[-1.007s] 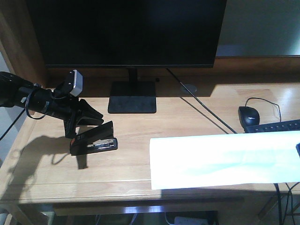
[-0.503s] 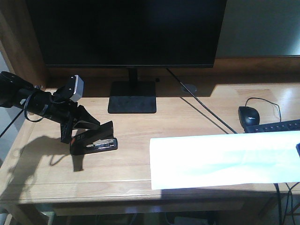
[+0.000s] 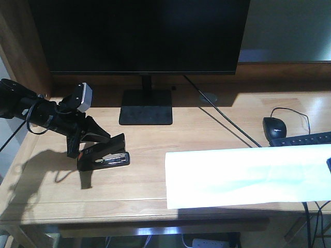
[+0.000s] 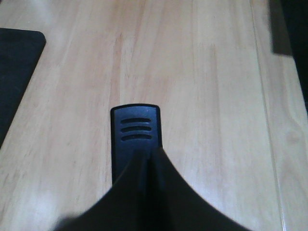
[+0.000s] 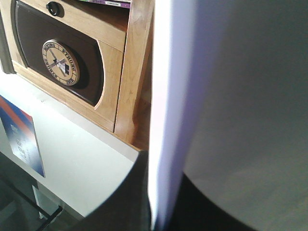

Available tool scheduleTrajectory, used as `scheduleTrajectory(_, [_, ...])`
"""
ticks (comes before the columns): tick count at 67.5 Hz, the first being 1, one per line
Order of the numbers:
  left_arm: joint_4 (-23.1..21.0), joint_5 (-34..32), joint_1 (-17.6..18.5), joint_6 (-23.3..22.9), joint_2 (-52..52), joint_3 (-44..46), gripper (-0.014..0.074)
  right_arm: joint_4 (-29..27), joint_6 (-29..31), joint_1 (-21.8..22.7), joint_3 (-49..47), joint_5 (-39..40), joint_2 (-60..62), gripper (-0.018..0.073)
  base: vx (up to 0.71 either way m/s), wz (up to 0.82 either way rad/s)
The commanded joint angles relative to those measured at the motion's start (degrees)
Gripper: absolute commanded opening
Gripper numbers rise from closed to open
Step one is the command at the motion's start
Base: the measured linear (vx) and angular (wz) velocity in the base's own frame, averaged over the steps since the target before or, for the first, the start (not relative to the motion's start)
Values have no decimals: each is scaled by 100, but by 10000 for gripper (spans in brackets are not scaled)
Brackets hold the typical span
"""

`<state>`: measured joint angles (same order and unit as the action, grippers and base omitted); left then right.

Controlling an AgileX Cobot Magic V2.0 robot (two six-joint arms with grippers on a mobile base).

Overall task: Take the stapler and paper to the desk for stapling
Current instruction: 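Set the stapler on the desk near the monitor base with the left gripper, then swing the white paper with the right gripper over the desk beside the stapler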

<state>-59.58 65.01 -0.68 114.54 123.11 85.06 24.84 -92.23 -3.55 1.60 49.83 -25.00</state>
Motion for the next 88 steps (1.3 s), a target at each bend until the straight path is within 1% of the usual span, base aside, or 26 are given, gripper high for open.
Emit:
scheduleTrajectory(1, [-320,166,22,-56,-329,154,-8,-90,74,1,-109,360,-41,-8,0,0])
scheduleTrajectory(63, [-320,166,22,-56,-329,154,-8,-95,74,1,-109,360,-41,-8,0,0])
scheduleTrajectory(71, [-320,166,22,-56,-329,154,-8,-266,74,1,-109,355,-41,-8,0,0])
scheduleTrajectory(77, [-320,166,22,-56,-329,154,-8,-266,56,1,-115,379,-41,-8,0,0])
scheduleTrajectory(80, [-320,166,22,-56,-329,154,-8,-191,49,1,-145,387,-41,-8,0,0])
scheduleTrajectory(84, [-320,166,22,-56,-329,154,-8,85,10,1,-203,405,-41,-8,0,0])
scheduleTrajectory(88, [-320,166,22,-56,-329,154,-8,596,-129,1,-347,329,-54,-8,0,0])
